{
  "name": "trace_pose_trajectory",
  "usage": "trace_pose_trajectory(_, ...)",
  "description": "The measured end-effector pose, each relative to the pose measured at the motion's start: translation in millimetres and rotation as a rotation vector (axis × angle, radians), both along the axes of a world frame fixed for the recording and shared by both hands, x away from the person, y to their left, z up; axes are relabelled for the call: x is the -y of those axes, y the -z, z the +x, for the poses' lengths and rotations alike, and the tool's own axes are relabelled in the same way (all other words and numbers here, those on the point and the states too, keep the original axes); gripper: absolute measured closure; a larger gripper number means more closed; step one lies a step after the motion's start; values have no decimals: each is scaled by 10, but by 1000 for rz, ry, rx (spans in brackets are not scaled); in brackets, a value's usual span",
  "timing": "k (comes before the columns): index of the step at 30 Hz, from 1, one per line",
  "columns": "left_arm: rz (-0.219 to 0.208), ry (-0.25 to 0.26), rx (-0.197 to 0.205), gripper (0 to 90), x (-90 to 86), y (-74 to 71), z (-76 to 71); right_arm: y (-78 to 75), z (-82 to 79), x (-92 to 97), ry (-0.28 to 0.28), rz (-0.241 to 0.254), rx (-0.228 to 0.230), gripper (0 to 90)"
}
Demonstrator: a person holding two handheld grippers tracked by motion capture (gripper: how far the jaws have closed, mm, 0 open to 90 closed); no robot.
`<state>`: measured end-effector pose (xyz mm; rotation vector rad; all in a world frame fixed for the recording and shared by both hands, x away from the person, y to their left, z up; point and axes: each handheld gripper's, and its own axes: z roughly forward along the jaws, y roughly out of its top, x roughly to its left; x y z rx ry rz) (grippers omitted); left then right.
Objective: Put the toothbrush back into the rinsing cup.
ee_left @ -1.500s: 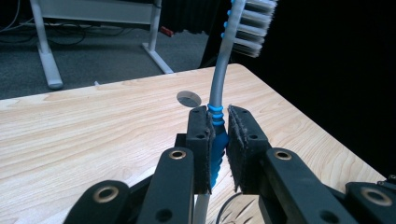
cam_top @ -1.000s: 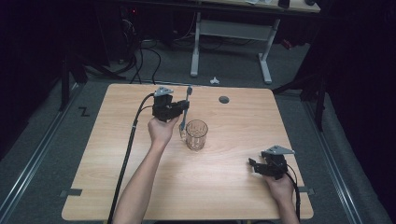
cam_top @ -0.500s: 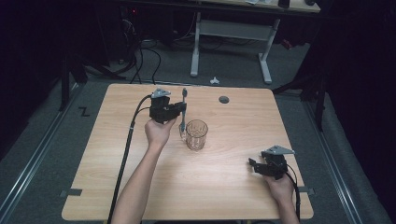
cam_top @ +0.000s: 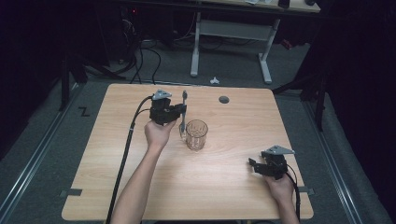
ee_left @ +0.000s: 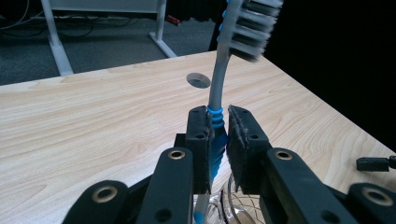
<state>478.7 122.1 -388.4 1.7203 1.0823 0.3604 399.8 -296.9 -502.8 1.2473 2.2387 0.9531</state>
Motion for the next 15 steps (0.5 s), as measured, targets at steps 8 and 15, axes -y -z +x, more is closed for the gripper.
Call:
trace_pose_trajectory(8, -5, -2, -9, 786, -30, 38, -23, 0, 0, -1, 0, -1, 0, 336)
trace_pose_trajectory(15, -10, -5, -14, 787, -49, 72, -40, 0, 0, -1, 0, -1, 1, 336)
